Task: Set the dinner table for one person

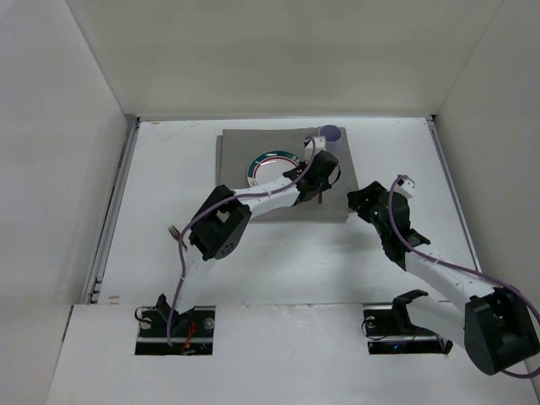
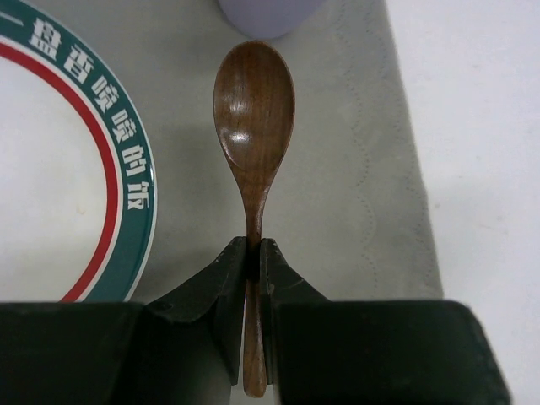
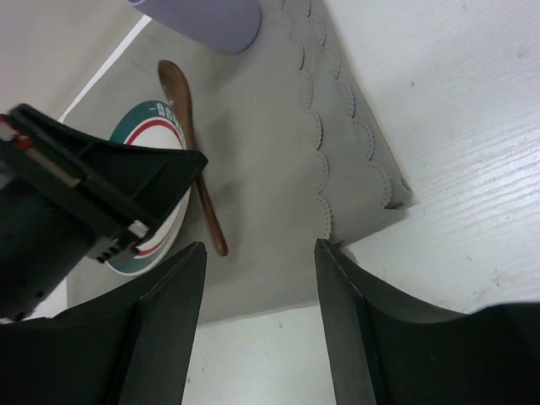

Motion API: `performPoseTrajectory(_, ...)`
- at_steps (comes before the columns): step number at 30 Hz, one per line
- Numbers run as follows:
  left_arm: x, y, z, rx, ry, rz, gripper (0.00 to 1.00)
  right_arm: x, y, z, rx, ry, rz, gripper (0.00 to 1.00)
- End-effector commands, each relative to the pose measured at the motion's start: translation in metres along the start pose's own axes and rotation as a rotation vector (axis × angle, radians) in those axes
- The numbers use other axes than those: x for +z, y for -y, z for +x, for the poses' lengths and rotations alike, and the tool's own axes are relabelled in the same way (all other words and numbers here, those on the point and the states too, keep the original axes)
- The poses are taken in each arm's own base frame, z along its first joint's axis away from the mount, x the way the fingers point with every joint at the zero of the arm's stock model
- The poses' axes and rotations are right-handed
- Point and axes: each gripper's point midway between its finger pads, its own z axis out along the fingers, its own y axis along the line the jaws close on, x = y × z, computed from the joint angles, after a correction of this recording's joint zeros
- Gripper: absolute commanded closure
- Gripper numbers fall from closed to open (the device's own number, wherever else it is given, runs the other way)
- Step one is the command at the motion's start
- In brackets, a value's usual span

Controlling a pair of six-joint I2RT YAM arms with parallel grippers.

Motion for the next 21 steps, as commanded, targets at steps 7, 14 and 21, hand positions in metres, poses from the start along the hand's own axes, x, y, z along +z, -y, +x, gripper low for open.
performPoseTrajectory(7,0.023,0.003,0.006,-0.103,-0.022,0.007,0.93,0.000,-0.011,-0.010,-0.001,0.038,-0.033,0.40)
performPoseTrajectory(14,0.036,-0.008,0.027,-0.143,-0.043,-0.028,0.84,0.002,-0.012,-0.007,-0.011,0.033,-0.031,0.40)
performPoseTrajectory(21,0.009,-0.003,0.003,-0.164,0.044,0.002,0.62,0.001,-0.010,-0.009,-0.012,0.045,-0.024,0.40)
